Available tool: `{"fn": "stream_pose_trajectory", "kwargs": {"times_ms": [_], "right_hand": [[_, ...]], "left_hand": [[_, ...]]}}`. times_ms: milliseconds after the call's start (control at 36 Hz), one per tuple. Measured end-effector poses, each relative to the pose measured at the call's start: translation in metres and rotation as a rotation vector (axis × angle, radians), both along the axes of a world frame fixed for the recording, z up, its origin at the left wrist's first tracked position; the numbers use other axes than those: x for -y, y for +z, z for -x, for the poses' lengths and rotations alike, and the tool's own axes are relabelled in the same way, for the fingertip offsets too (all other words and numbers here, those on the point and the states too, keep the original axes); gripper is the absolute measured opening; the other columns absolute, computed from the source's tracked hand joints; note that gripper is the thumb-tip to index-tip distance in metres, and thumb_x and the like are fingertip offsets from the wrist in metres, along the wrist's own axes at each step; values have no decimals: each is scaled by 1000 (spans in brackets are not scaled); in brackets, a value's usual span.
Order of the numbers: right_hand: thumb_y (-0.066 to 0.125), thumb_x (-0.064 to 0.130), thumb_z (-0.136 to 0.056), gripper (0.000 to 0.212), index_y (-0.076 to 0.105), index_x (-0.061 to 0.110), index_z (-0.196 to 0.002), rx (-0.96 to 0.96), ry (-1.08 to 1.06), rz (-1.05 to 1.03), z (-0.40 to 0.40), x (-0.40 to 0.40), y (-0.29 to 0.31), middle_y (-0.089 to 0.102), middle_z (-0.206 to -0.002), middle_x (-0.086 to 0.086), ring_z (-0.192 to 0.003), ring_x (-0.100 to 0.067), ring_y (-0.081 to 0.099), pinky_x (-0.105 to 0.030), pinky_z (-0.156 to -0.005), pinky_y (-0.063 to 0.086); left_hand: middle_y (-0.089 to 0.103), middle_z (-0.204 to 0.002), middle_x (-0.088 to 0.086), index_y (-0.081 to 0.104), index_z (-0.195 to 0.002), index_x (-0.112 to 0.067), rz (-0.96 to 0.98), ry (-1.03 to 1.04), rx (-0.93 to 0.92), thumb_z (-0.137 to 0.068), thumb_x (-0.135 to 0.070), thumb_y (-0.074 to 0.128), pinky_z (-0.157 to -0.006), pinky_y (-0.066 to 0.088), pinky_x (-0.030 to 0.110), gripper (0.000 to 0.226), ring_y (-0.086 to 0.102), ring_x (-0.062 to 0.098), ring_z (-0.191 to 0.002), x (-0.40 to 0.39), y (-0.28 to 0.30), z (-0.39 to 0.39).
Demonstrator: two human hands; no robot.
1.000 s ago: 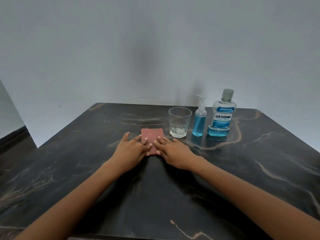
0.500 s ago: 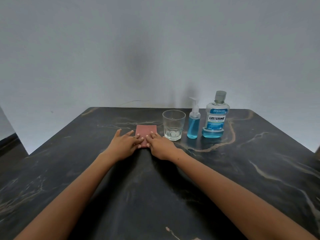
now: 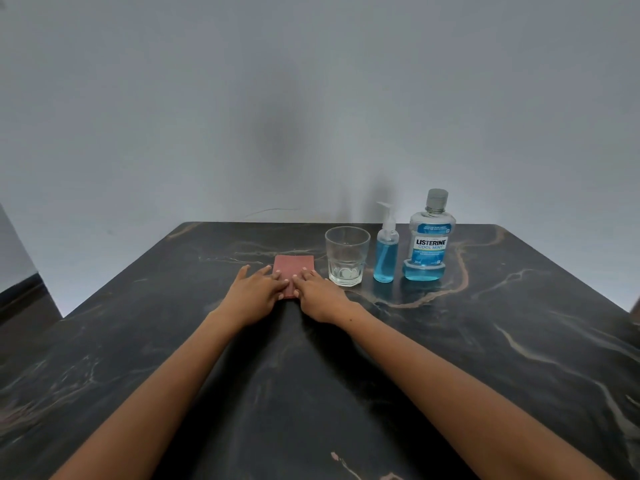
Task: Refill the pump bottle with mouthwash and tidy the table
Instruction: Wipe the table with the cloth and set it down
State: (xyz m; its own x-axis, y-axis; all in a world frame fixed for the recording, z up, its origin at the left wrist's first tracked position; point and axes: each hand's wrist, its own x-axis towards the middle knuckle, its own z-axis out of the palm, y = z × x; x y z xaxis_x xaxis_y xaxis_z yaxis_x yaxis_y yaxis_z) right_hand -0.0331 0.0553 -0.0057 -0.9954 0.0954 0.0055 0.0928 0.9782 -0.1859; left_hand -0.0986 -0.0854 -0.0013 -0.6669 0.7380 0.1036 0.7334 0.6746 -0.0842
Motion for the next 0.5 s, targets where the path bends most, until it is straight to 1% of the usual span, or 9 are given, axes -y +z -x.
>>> {"fn": "stream_pose_trajectory", "kwargs": {"times_ms": [139,333,417,500], "right_hand": [[30,20,-102,47,26,8,-147,3,-15,17,4,1,2,13,-158,-16,-147,-27,12,-44,-116,22],[32,19,-102,44,31,6,-144,-18,-26,37,2,3,5,18,-156,-19,-146,-29,16,-45,-113,26],[33,18,-102,44,31,4,-144,-63,-22,66,-8,3,5,18,-157,-18,-146,-28,16,-43,-115,25],[36,17,-101,43,36,2,-141,-140,6,84,-27,0,8,24,-155,-18,-144,-28,22,-39,-115,23]], "left_hand": [[29,-156,0,38,-144,-27,2,21,-11,-100,-26,36,-116,11,46,44,20,16,-146,-3,-3,2],[29,-156,2,39,-143,-25,-6,46,26,-99,-23,37,-115,12,47,44,21,18,-145,-6,2,-3],[30,-156,4,41,-142,-22,-39,40,31,-99,-23,37,-116,12,47,43,21,19,-145,-3,4,-9],[30,-155,5,39,-143,-19,-68,33,5,-99,-25,38,-116,11,46,44,20,20,-146,2,4,-17]]}}
